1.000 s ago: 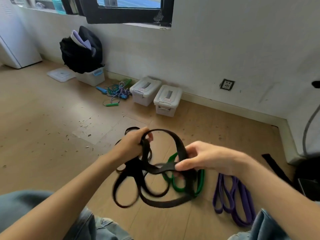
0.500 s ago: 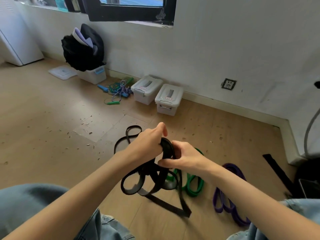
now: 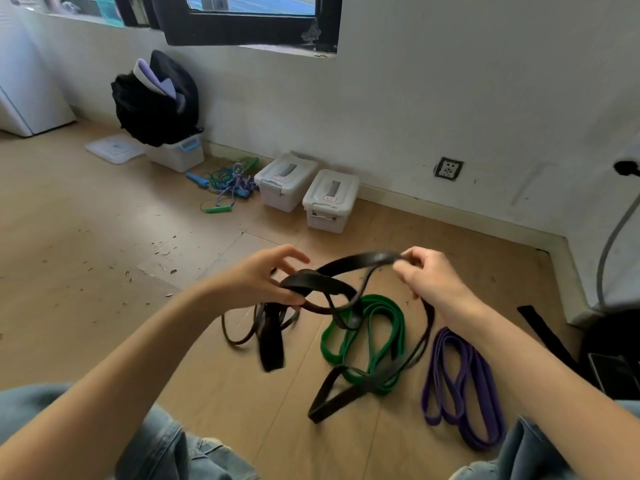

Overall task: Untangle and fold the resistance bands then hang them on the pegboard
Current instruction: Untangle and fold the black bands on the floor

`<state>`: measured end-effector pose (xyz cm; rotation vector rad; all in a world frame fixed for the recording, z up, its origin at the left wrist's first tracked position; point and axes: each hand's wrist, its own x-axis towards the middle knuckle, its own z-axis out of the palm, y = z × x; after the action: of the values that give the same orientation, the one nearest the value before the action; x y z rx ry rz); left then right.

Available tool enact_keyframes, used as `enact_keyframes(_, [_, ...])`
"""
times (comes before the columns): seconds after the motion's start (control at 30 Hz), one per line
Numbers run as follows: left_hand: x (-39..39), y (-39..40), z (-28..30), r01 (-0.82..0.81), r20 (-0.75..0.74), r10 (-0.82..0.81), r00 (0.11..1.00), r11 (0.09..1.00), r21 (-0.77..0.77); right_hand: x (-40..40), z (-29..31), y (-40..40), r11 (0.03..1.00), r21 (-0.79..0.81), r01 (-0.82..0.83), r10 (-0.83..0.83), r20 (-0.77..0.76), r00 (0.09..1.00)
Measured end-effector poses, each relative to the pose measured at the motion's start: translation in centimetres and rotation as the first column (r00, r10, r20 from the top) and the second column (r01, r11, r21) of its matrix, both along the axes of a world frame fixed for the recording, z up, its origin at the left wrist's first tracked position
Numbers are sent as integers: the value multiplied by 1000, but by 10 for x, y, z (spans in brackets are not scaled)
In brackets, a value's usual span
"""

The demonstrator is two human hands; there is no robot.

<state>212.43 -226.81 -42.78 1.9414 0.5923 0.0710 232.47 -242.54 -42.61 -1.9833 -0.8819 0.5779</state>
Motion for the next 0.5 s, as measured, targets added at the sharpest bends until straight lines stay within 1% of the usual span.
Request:
enact_keyframes(0.03, [-2,0,5,-17,30,15,999,998,54,1,-2,-1,995,-90,-49,56,75,996])
enact_keyframes(0.07, [-3,-2,8,-27,60,20,998,994,105,0,-3,-3,979,-169,-114,135,116,984])
enact_keyframes(0.13, [-2,-9,13,-58,124,36,992,982,178,-6,-6,-5,931,-270,-248,295,151,944])
enact_keyframes(0.2, [1,-15,18,-102,215,62,975,979,177,-11,-7,-7,889,-324,-324,388,157,908])
enact_keyframes(0.23, [2,-17,21,-122,257,84,963,983,135,-13,-9,-7,868,-356,-345,422,162,892])
enact_keyframes(0.27, [3,-19,24,-130,299,113,948,991,39,-14,-11,-8,847,-389,-363,452,164,877])
enact_keyframes(0.3, [3,-21,27,-120,343,154,927,986,-118,-16,-13,-8,825,-416,-381,477,153,865])
enact_keyframes(0.33, [5,-24,29,-93,384,216,898,945,-313,-19,-16,-8,809,-428,-404,496,128,859])
enact_keyframes(0.37, [6,-26,31,-52,414,291,863,865,-500,-23,-18,-7,799,-423,-428,511,101,853])
enact_keyframes(0.4, [8,-27,33,-20,426,363,829,779,-626,-25,-19,-6,795,-410,-446,523,92,848])
enact_keyframes(0.43, [8,-29,34,-8,417,419,807,713,-702,-27,-19,-5,796,-398,-455,533,105,840])
enact_keyframes(0.5, [9,-29,34,-1,404,485,775,641,-768,-27,-18,-2,796,-390,-463,551,151,821])
